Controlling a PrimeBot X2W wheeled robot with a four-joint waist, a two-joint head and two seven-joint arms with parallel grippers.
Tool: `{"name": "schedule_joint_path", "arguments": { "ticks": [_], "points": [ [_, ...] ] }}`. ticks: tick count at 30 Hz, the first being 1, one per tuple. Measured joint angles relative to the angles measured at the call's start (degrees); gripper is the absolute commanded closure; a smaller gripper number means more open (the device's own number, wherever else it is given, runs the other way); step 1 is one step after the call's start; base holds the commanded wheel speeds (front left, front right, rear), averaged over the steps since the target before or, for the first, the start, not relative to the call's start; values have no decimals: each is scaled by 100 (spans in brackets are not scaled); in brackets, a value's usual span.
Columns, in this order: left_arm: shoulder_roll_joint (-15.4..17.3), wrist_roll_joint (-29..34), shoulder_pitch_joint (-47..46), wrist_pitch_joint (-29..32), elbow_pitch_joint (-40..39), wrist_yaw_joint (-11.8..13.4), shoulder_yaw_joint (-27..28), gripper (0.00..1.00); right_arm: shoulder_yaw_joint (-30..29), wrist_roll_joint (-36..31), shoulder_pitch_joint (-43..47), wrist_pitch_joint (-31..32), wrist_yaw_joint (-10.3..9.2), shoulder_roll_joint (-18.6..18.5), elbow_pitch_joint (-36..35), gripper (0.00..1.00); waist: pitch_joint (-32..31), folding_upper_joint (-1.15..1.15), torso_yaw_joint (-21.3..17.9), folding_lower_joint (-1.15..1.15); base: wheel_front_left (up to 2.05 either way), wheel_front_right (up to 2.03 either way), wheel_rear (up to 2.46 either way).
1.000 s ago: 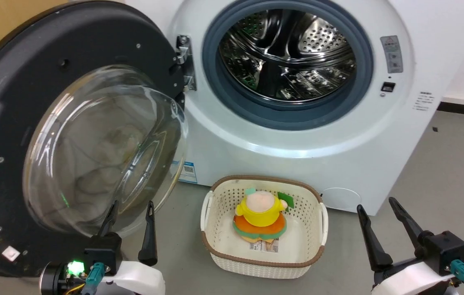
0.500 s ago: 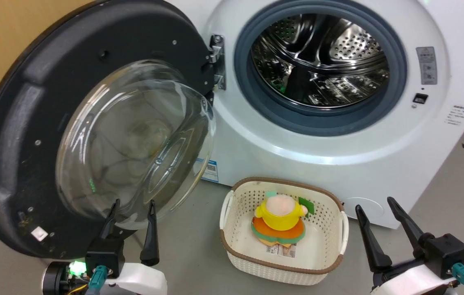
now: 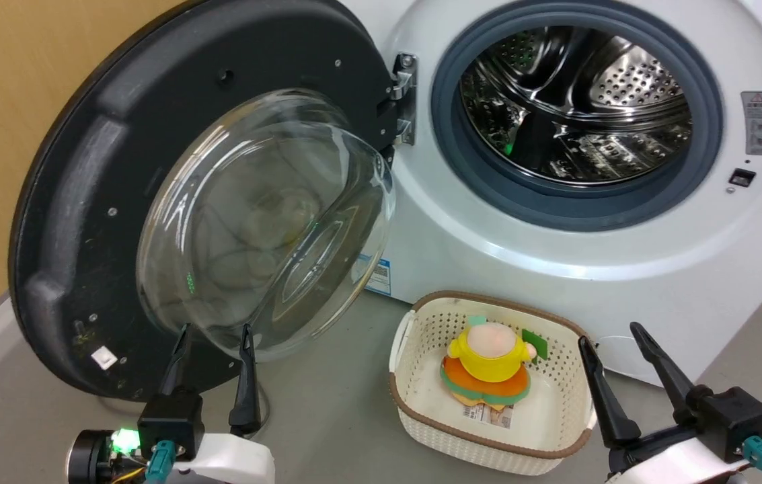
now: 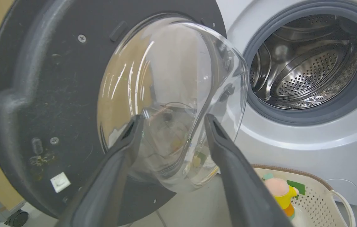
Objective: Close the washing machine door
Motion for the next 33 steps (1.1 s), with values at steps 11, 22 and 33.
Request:
{"name": "schedule_joint_path", "arguments": {
  "ticks": [11,22,33],
  "points": [
    [15,-1,85,-142,-101,125,-80,0,194,110,-17,-129,0,-111,0,0,56,0,295,0,0,0,0],
    [38,-10,143,-252,-205,256,-108,0,391,302,-99,-253,0,-238,12,0,98,0,581,0,0,0,0],
    [85,-45,175,-403,-252,375,-152,0,530,433,-103,-401,0,-324,14,0,101,0,840,0,0,0,0]
  ]
}}
